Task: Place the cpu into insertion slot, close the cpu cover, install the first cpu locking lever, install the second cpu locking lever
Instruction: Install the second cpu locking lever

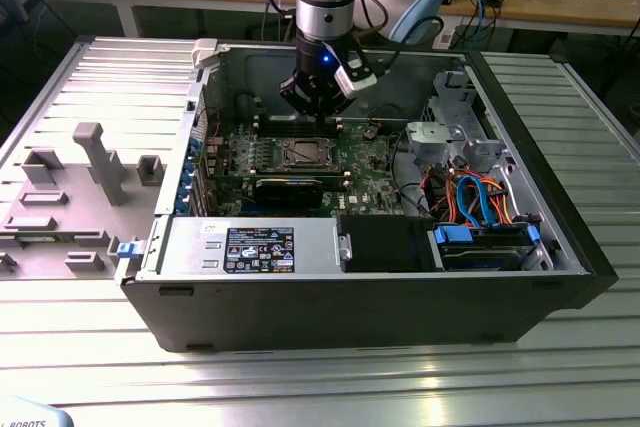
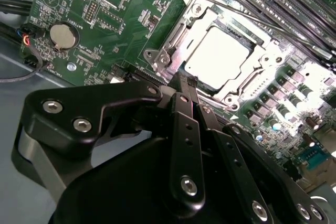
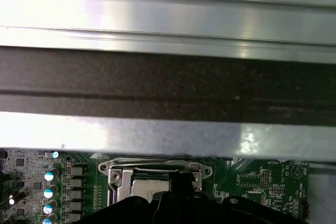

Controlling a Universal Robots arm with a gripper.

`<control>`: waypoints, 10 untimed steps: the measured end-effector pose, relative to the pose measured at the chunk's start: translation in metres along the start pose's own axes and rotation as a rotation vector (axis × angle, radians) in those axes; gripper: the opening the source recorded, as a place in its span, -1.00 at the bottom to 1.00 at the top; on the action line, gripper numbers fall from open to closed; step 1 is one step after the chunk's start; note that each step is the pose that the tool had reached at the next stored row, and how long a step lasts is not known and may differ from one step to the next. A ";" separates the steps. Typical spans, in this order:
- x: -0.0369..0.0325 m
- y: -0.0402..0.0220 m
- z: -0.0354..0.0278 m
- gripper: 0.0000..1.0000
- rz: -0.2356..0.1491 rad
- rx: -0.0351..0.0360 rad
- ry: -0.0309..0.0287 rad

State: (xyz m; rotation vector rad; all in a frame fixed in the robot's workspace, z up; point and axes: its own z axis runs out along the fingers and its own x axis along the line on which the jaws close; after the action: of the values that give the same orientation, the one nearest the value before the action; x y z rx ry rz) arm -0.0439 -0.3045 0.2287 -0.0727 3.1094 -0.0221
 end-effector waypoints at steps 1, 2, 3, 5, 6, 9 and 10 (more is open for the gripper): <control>0.0000 0.0000 -0.0009 -0.79 0.000 0.0000 0.0000; -0.0001 0.0000 -0.0017 -0.79 0.000 0.0001 0.0000; -0.0001 0.0000 -0.0023 -0.79 0.000 -0.0001 0.0000; -0.0001 -0.0001 -0.0024 -0.79 0.000 -0.0002 -0.0002; -0.0001 -0.0005 -0.0024 -0.79 0.000 0.0000 -0.0001; 0.0000 -0.0017 -0.0024 -0.79 0.000 -0.0002 -0.0001; 0.0000 -0.0017 -0.0024 -0.79 0.000 -0.0001 -0.0001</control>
State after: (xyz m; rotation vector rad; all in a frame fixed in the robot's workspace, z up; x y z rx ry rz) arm -0.0438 -0.3061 0.2311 -0.0727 3.1094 -0.0220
